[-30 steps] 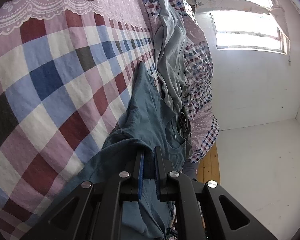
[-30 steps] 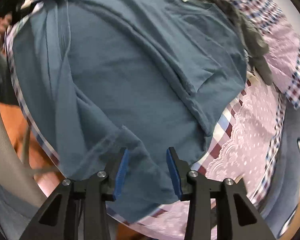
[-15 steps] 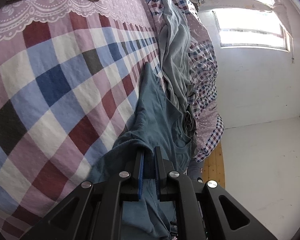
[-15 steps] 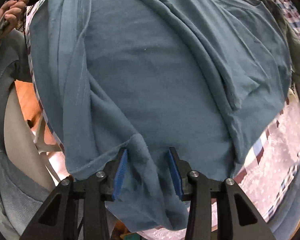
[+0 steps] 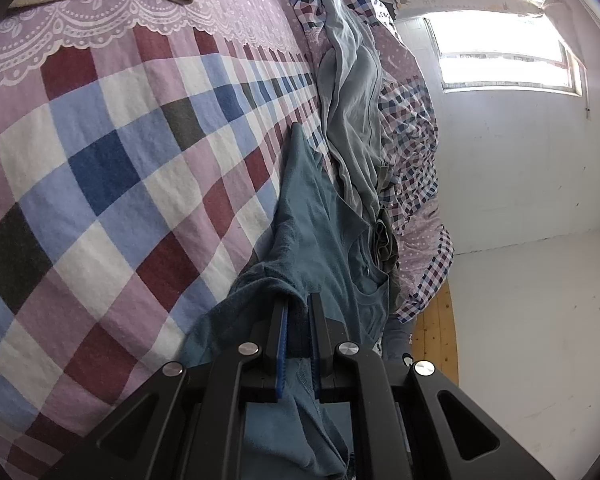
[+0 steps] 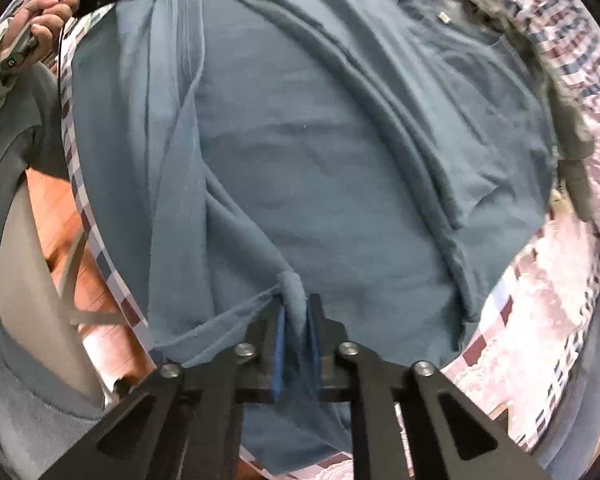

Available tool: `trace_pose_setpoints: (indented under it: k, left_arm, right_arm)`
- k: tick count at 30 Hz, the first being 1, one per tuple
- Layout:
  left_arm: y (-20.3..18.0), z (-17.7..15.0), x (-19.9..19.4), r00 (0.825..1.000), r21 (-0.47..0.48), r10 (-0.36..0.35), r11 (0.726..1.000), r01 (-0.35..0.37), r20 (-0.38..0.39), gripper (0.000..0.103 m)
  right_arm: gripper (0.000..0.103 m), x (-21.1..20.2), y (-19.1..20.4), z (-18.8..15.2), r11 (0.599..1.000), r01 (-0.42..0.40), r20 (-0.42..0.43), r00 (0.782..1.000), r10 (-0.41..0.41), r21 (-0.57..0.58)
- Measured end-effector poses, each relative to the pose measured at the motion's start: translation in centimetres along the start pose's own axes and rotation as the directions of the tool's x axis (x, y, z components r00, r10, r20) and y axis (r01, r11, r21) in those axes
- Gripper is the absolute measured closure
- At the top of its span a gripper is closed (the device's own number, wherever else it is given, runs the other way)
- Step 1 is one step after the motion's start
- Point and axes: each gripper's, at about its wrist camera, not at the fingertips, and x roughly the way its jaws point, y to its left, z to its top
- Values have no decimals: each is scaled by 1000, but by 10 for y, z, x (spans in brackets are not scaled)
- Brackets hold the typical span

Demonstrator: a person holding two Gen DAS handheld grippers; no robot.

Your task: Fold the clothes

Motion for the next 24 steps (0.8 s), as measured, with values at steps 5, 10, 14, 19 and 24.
trace_pose_setpoints:
  k: [5, 10, 14, 19, 24]
  left_arm:
    - [0, 1, -4, 1000, 3, -2, 1000, 2, 12, 95]
    - [5, 3, -14, 999, -14, -4, 1000, 5, 40, 95]
    - [6, 3, -24, 998, -12, -17, 1000, 17, 55, 95]
    - [5, 0, -42, 995, -8, -63, 998, 64, 76, 99]
    - [2, 1, -53, 996, 14, -58, 998, 57, 69, 101]
  right_arm:
    - [98, -21, 2, -16, 995, 62, 85, 994, -69, 78]
    - [98, -46, 7, -24, 969, 108, 173, 974, -148, 220]
    - [99, -58, 1, -37, 930, 108, 240, 950, -201, 352]
    - [99, -84, -9, -59, 840, 59, 355, 889, -290, 539]
    - [99, -107, -13, -78, 770, -28, 441, 833, -335, 638]
